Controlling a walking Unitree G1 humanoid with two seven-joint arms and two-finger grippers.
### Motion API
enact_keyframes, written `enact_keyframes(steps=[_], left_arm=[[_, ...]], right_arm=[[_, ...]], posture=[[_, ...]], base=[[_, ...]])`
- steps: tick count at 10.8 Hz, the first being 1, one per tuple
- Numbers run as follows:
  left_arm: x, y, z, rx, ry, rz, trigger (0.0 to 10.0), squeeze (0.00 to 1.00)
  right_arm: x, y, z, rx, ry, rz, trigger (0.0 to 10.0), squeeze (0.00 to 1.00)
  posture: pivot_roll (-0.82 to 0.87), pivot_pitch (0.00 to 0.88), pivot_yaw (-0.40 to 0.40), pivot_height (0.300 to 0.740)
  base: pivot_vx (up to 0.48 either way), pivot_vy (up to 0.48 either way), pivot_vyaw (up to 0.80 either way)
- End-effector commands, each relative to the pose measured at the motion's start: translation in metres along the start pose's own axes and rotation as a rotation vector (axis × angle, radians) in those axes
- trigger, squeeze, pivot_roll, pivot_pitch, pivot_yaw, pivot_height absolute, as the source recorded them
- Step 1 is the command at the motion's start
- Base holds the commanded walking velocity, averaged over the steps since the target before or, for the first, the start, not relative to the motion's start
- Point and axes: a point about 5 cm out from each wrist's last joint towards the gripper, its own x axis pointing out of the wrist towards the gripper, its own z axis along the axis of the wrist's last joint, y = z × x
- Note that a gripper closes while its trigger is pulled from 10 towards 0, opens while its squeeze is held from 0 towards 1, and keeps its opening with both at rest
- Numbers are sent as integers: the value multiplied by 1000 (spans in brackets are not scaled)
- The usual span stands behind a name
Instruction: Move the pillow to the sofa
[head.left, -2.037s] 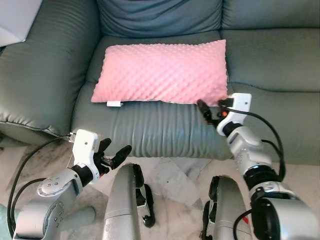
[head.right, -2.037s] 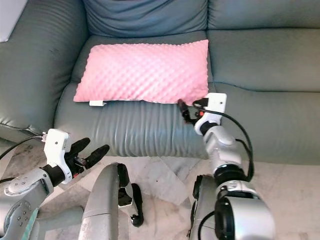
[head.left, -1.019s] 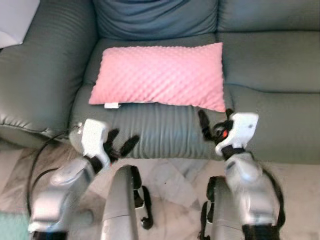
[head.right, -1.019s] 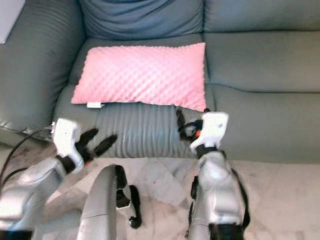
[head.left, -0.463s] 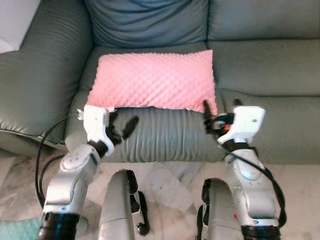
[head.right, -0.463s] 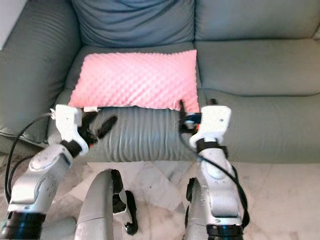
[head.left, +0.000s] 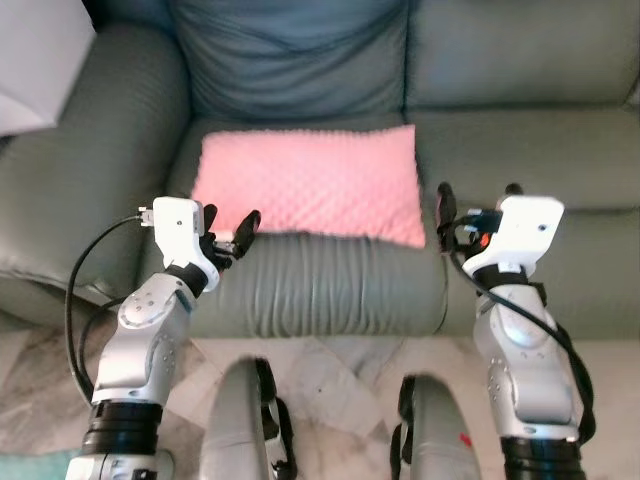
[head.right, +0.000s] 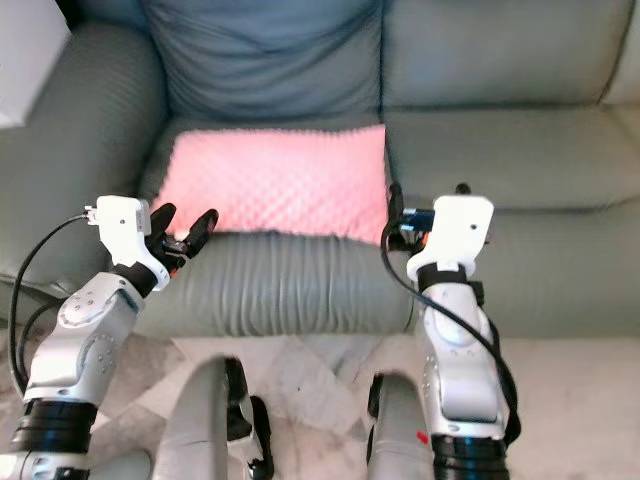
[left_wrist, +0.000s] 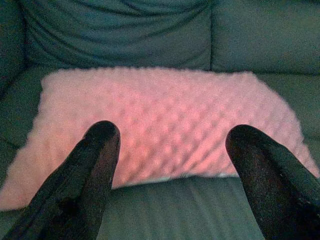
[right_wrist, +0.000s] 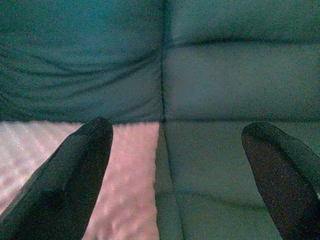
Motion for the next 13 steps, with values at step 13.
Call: enact_keyframes(steps=[13], left_arm=[[1, 22, -7, 143, -80, 218, 10000, 0]], right_arm=[[3, 8, -4, -3, 54, 119, 10000, 0]], posture=[[-115, 83, 52, 740]], base=[[0, 0, 0]])
